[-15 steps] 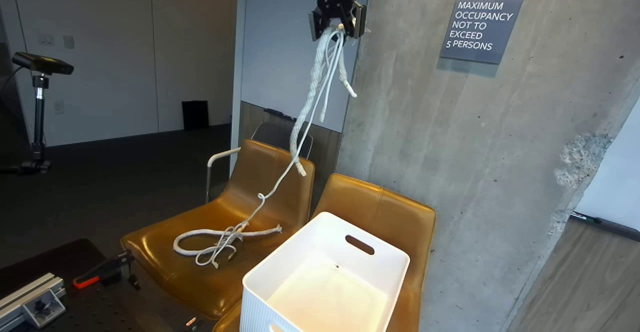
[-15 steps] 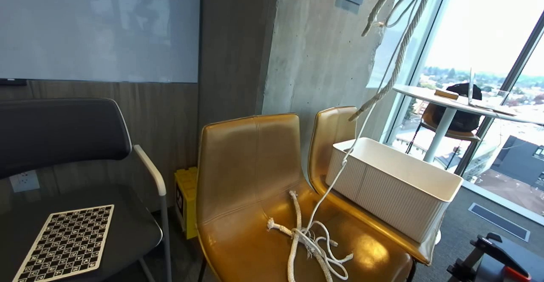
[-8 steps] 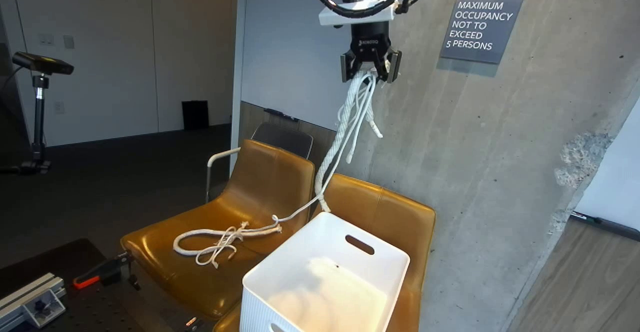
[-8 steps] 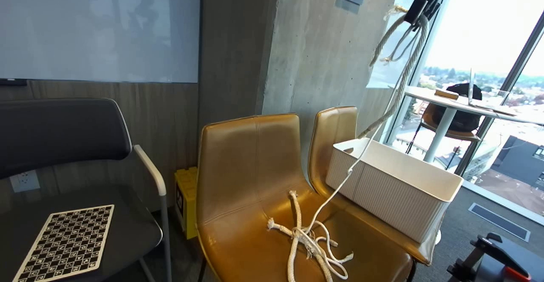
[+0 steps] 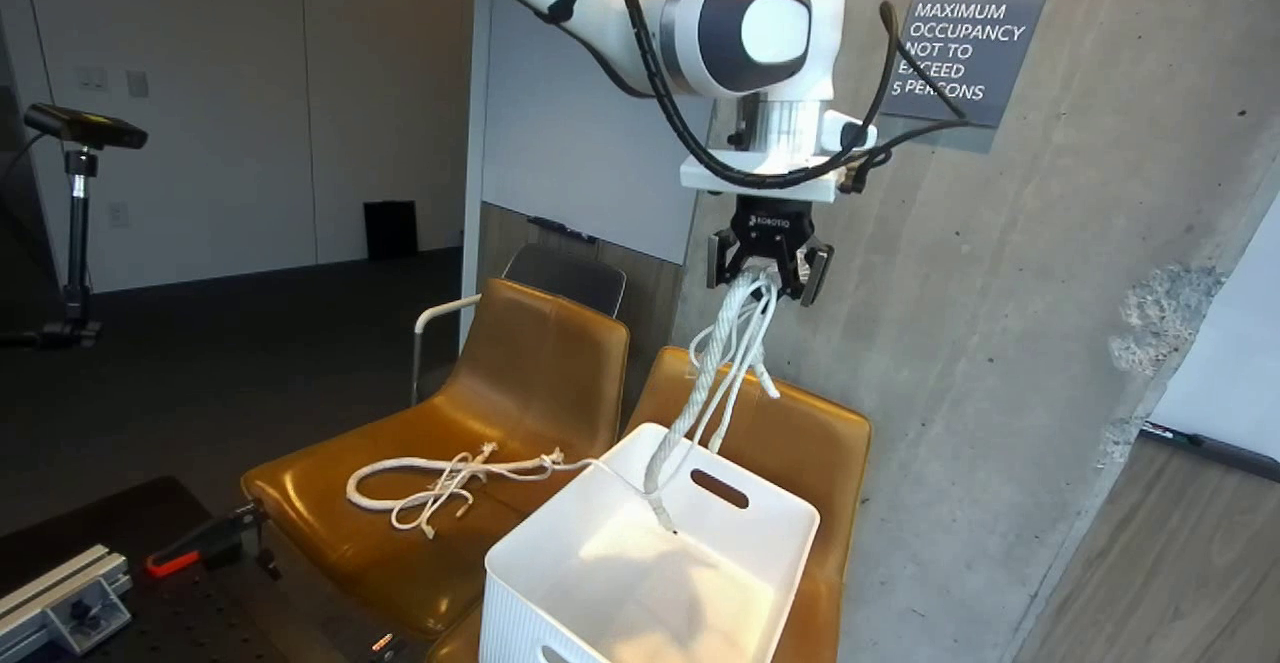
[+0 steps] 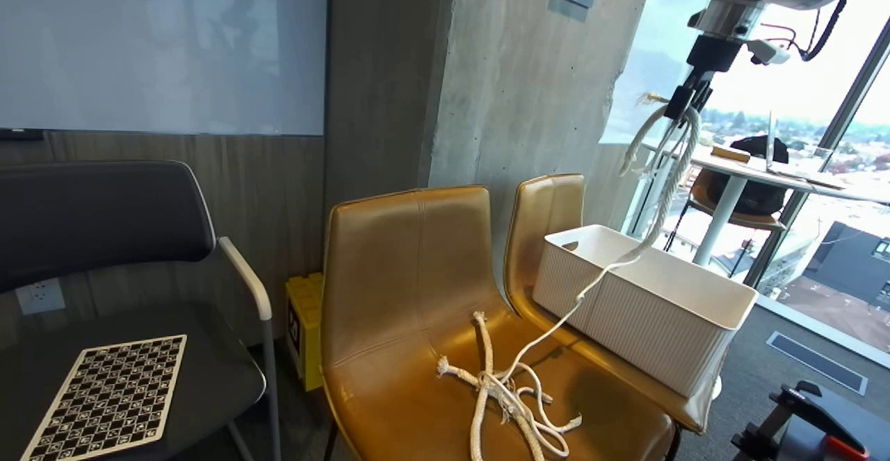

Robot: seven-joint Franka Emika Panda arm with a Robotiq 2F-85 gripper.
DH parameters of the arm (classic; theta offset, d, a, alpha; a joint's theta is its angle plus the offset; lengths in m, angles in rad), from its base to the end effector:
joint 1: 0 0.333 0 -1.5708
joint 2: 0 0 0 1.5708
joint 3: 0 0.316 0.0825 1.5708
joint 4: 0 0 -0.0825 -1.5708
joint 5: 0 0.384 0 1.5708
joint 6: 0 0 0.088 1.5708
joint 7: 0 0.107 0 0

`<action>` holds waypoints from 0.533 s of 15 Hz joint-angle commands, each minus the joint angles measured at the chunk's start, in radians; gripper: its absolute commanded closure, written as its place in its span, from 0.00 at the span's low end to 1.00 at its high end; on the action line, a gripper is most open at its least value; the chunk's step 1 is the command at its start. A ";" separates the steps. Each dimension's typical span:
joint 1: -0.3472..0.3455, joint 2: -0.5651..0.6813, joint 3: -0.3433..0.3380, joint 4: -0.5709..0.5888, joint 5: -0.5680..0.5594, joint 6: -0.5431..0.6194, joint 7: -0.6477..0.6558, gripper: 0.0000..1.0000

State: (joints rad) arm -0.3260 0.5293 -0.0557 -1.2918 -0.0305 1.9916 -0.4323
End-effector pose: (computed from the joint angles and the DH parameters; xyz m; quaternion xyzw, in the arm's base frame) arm 0.6783 -0.2645 0.4589 0.9953 0.0352 0.0674 0.0596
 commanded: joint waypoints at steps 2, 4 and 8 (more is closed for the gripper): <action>-0.003 0.058 -0.005 -0.077 0.010 0.074 -0.034 1.00; 0.000 0.083 -0.008 -0.102 -0.003 0.090 -0.033 1.00; -0.001 0.118 -0.009 -0.148 -0.014 0.116 -0.041 1.00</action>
State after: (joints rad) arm -0.3288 0.6418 -0.0565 -1.4086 -0.0344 2.0794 -0.4517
